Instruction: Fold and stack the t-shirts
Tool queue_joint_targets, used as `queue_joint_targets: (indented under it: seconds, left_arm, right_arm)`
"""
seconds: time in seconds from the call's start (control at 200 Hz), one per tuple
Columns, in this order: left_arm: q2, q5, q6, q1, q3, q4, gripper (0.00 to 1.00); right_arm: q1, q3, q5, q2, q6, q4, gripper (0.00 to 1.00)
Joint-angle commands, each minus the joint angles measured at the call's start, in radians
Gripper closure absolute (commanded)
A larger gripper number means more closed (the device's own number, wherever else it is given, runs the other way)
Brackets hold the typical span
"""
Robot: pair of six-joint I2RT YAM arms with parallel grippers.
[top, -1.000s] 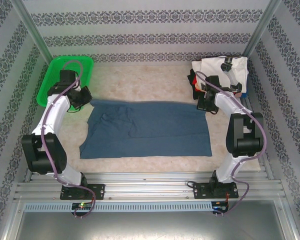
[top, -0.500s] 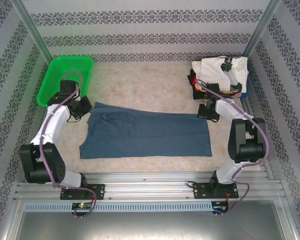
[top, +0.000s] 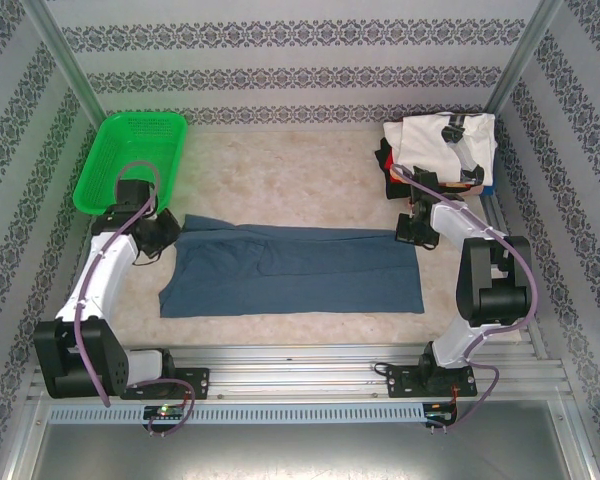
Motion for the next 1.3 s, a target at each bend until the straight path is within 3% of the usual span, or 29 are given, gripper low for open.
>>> queue_joint_targets:
  seconds: [0.0, 0.495, 1.294]
  left_arm:
    - [-0.033, -0.036, -0.021, 0.001, -0.022, -0.018, 1.0]
    - [-0.129, -0.015, -0.13, -0.001, -0.156, 0.003, 1.0]
    - [-0.227, -0.042, -0.197, -0.04, -0.273, -0.047, 1.0]
  right_arm:
    - [-0.009, -0.019, 0.007, -0.027, 0.016, 0.0, 1.0]
    - [-0.015, -0.049, 0.012, -0.023, 0.025, 0.01, 1.0]
    - [-0.024, -0.052, 0.011, 0.002, 0.023, 0.011, 1.0]
